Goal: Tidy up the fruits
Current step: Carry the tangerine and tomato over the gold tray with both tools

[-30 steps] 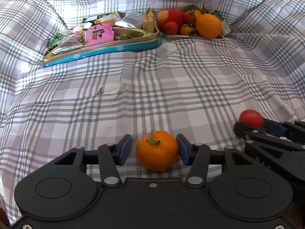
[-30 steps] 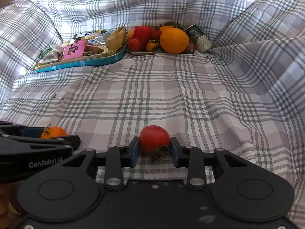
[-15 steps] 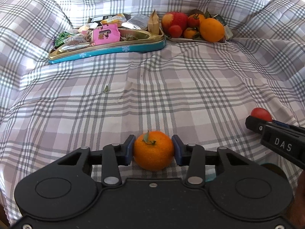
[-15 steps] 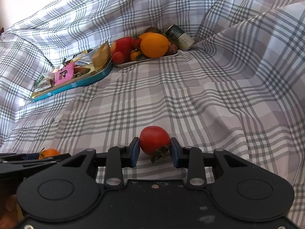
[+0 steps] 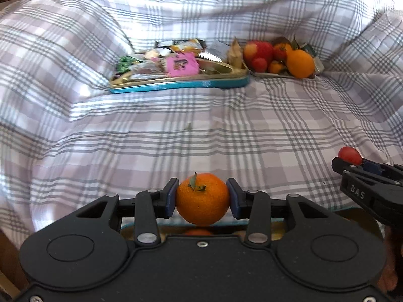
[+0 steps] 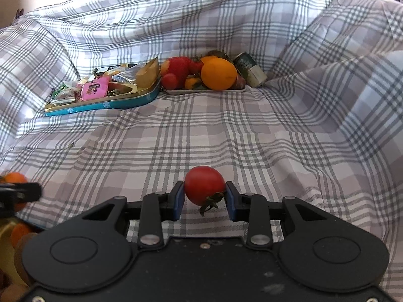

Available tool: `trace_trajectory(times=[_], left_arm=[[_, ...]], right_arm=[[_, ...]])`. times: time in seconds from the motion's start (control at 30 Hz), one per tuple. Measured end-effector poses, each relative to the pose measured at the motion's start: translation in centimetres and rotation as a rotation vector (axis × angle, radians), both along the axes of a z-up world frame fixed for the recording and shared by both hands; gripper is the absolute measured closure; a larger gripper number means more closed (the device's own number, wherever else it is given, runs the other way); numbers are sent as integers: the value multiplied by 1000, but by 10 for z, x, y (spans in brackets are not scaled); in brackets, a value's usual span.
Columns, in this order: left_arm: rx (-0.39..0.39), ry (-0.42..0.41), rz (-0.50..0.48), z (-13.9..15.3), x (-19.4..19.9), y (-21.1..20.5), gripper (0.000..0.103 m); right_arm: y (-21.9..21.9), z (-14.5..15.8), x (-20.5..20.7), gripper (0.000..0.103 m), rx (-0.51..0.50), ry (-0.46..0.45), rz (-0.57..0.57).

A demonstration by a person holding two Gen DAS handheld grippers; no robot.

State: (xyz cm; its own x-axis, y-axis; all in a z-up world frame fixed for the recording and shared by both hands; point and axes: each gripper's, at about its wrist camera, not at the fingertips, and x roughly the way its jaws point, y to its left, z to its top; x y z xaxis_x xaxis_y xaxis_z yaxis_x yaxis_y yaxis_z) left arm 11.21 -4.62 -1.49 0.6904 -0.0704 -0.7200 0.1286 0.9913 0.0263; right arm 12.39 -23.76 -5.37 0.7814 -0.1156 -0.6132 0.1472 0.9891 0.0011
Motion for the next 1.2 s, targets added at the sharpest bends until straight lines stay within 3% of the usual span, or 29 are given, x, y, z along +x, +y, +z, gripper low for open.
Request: trace_trajectory(times=[0.3,0.6,0.77,1.0,1.2], left_arm=[[-10,-37,59,2,-41,40,53],[62,-33,40,-24,-69,48,53],[112,-79,22,-28,-77,42,53],[34,-59,14,-14,-87,48,53],[-3,-29,-15,-8,-97,45,53]], right_arm=[[-3,2,-9,69,24,-34,-18],[9,3,-13,69,-53,-59,-2],[11,7,-14,69,-66,-69,5],[8,27,-26,69,-37,-95,-36],[20,52,-67,69,16,-107,-7]])
